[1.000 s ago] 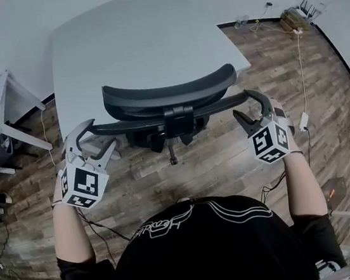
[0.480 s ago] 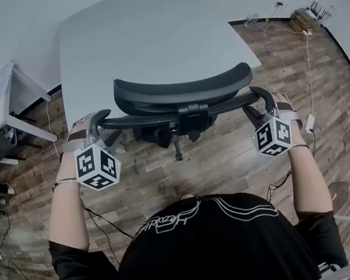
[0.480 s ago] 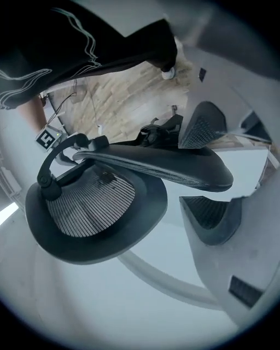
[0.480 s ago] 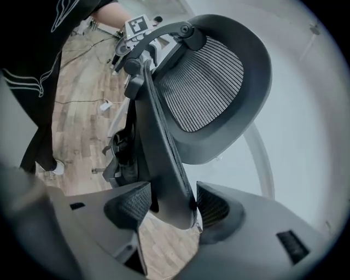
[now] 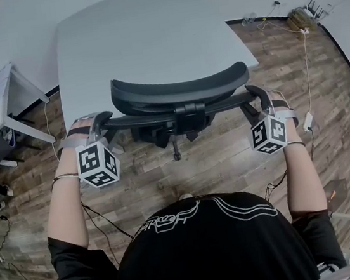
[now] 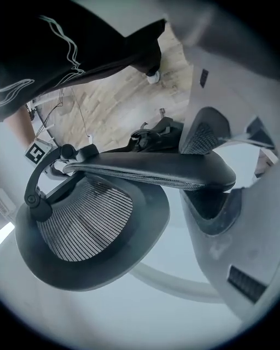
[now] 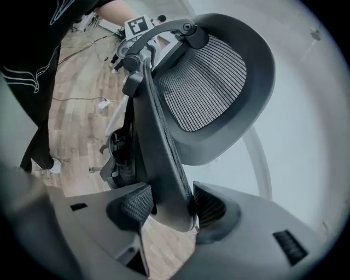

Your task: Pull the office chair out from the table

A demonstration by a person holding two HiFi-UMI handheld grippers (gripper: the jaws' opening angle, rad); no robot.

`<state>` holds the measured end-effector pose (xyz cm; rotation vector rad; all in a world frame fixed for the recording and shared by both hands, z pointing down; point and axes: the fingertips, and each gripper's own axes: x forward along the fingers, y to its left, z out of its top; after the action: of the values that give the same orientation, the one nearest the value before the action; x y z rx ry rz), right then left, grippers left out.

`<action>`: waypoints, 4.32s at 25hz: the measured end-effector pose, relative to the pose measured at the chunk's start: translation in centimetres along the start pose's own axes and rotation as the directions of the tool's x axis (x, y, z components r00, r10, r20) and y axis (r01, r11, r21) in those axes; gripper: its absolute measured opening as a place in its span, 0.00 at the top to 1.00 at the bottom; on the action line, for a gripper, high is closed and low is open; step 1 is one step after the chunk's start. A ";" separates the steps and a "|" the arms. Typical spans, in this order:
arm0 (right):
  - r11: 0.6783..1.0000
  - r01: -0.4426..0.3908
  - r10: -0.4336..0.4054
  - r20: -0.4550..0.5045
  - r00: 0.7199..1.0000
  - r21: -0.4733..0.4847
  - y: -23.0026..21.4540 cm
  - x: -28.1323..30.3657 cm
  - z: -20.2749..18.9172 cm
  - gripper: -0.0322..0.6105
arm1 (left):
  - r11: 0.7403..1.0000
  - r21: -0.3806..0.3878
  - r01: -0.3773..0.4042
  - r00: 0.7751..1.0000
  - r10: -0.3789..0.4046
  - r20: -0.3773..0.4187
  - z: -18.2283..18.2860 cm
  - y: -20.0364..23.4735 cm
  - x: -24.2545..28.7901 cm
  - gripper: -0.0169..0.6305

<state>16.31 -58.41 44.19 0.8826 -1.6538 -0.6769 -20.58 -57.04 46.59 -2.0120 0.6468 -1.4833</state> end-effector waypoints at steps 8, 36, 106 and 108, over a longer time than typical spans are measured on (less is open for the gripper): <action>0.999 -0.031 0.031 -0.041 0.999 -0.010 0.3 0.2 -0.1 0.58 | 0.998 -0.045 -0.040 0.998 0.038 -0.046 -0.3 -0.1 0.2 0.70; 0.999 -0.043 0.044 -0.072 0.996 0.017 4.6 -6.5 -1.4 0.58 | 0.977 -0.193 -0.089 0.988 0.062 -0.142 1.8 -5.7 -4.2 0.67; 0.999 -0.032 0.030 -0.068 0.997 -0.030 21.0 -32.2 -5.2 0.58 | 0.904 -0.279 -0.322 0.933 0.254 -0.254 10.4 -30.5 -26.0 0.65; 0.999 -0.030 0.028 -0.069 0.997 -0.028 21.8 -33.4 -5.2 0.58 | 0.904 -0.276 -0.328 0.931 0.259 -0.257 10.6 -31.3 -27.1 0.65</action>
<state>21.23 -18.55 44.73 0.8511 -1.5891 -0.6423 -16.12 -14.57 46.58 -1.8785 1.2937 -1.4927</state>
